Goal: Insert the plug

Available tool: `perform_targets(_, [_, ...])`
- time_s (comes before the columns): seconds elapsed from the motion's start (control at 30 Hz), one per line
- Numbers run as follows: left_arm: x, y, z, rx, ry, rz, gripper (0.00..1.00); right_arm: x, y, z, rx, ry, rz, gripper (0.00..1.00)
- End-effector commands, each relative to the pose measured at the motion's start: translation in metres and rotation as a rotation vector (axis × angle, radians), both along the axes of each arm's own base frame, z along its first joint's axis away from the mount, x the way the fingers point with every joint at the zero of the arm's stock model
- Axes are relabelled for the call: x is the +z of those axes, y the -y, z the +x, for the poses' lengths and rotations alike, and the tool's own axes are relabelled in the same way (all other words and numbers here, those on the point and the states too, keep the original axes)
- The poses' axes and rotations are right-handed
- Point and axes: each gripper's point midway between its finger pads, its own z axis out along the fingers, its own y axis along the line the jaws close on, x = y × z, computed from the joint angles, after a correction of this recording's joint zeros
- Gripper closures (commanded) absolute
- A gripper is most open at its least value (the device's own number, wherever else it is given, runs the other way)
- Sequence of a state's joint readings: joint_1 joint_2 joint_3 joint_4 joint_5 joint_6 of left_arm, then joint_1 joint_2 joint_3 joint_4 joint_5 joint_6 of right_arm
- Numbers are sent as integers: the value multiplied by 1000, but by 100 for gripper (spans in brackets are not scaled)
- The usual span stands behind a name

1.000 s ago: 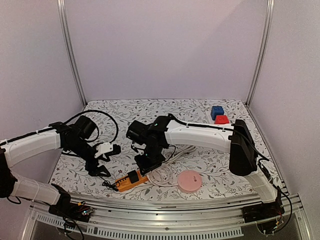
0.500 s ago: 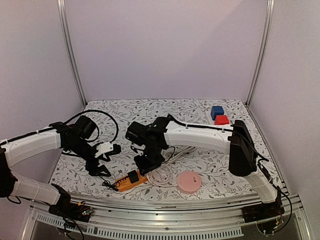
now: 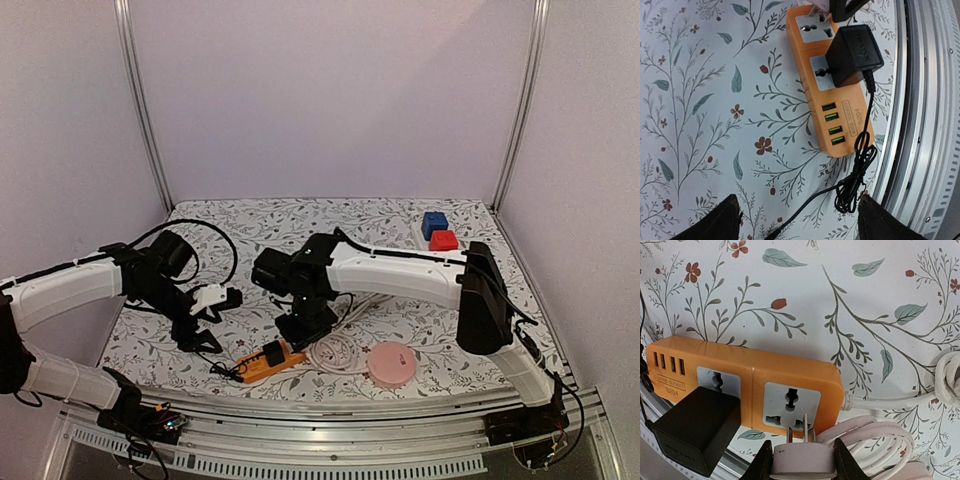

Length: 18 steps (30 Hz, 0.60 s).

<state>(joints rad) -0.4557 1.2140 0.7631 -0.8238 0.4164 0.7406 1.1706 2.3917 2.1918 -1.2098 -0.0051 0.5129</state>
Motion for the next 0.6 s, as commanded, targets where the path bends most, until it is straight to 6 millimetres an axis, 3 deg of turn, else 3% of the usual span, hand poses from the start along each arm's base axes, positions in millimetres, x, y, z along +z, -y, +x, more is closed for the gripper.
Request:
perform_targets(0.0, [-6,1,-3,-20,-17,-16,20,-8,4,1,5,-32,-28,100])
perform_targets(0.3, [-14,8,-9,-52,-45,-54,21,-16,3,6,16,-56,-18,100])
perform_targets(0.57, [-39,11,-11,-143,19,-16,24,-21,15,13,7,-58,-49,100])
